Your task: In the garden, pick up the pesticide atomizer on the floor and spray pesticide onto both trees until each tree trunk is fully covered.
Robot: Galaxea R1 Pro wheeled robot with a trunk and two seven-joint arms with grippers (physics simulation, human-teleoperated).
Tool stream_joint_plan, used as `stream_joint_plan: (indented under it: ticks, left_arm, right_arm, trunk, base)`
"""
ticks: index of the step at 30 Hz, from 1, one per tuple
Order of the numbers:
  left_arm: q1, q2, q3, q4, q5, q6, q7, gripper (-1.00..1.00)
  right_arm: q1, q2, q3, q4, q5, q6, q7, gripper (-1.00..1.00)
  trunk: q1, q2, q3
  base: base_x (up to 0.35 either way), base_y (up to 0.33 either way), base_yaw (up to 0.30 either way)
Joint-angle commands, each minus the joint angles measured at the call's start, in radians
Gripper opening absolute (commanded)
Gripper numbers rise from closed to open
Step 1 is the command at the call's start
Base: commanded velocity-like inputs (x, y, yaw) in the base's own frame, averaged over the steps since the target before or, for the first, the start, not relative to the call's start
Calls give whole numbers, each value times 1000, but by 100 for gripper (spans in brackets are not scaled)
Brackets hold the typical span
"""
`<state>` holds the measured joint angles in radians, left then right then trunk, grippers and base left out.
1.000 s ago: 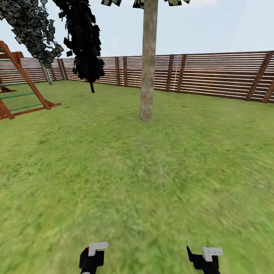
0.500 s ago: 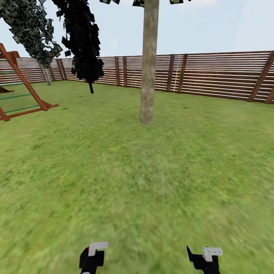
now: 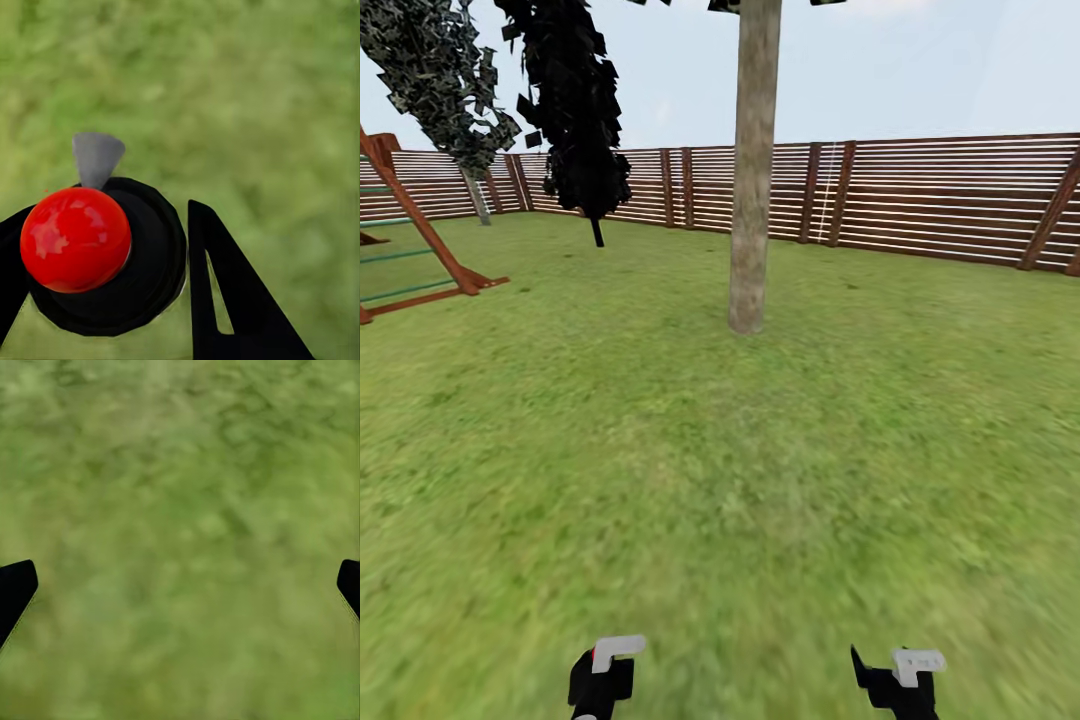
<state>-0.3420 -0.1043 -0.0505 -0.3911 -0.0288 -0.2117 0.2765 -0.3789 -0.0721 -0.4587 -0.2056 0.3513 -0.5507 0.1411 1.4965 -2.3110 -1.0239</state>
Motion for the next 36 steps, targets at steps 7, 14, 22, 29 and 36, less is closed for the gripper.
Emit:
stream_joint_plan:
  ticks: [7, 14, 22, 29, 36]
  left_arm:
    - [0, 0, 0, 0, 0, 0, 0, -100]
    - [0, 0, 0, 0, 0, 0, 1, -100]
    - [0, 0, 0, 0, -2, -1, 1, -100]
    - [0, 0, 0, 0, -1, -1, 1, -100]
    - [0, 0, 0, 0, 0, 0, 0, -100]
  right_arm:
    - [0, 0, 0, 0, 0, 0, 0, 100]
    - [0, 0, 0, 0, 0, 0, 0, 100]
    - [0, 0, 0, 0, 0, 0, 0, 100]
    - [0, 0, 0, 0, 0, 0, 0, 100]
    - [0, 0, 0, 1, 0, 0, 0, 100]
  trunk:
    - [0, 0, 0]
    - [0, 0, 0]
    - [0, 0, 0]
    - [0, 0, 0]
    - [0, 0, 0]
  base:
    - [339, 0, -20]
    - [339, 0, -10]
    - [339, 0, 0]
    - [339, 0, -117]
    - [339, 0, -253]
